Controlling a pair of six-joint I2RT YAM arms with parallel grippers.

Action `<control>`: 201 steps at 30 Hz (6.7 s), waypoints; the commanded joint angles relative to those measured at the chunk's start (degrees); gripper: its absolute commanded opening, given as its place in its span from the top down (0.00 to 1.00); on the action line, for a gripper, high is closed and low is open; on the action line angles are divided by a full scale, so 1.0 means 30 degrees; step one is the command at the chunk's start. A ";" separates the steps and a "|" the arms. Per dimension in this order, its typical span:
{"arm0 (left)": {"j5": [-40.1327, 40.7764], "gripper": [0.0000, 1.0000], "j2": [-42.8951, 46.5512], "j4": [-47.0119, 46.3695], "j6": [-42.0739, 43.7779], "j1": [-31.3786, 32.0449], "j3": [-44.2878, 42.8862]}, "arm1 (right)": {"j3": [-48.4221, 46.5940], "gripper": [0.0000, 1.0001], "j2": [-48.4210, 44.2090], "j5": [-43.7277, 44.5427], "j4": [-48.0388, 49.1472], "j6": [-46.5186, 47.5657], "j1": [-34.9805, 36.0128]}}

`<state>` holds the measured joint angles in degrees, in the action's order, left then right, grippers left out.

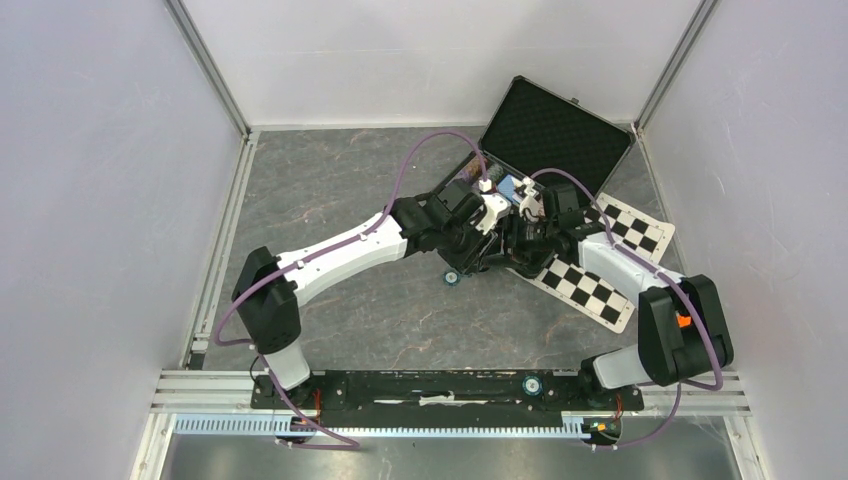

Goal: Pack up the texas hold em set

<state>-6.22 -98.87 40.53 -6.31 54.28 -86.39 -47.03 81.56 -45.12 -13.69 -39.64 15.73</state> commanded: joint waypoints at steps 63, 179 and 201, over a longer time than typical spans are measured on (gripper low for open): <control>0.1436 0.15 0.0625 -0.0249 -0.4910 -0.0137 0.4765 | -0.4660 1.00 0.0182 1.2403 -0.4634 1.4658 0.0826; 0.5905 0.53 -0.1259 0.0317 -0.5255 0.0569 0.2132 | -0.2197 0.64 -0.4948 1.2244 -0.3326 1.0578 0.1416; 0.4320 0.53 -0.3682 -0.1610 -0.3845 -0.0955 0.1165 | -0.2765 0.64 -0.4719 1.2165 -0.3790 1.0342 0.1145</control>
<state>8.40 -109.30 38.48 -20.08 51.51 -80.90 -53.01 67.11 -8.10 -25.36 -7.79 19.38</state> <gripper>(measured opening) 0.474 0.363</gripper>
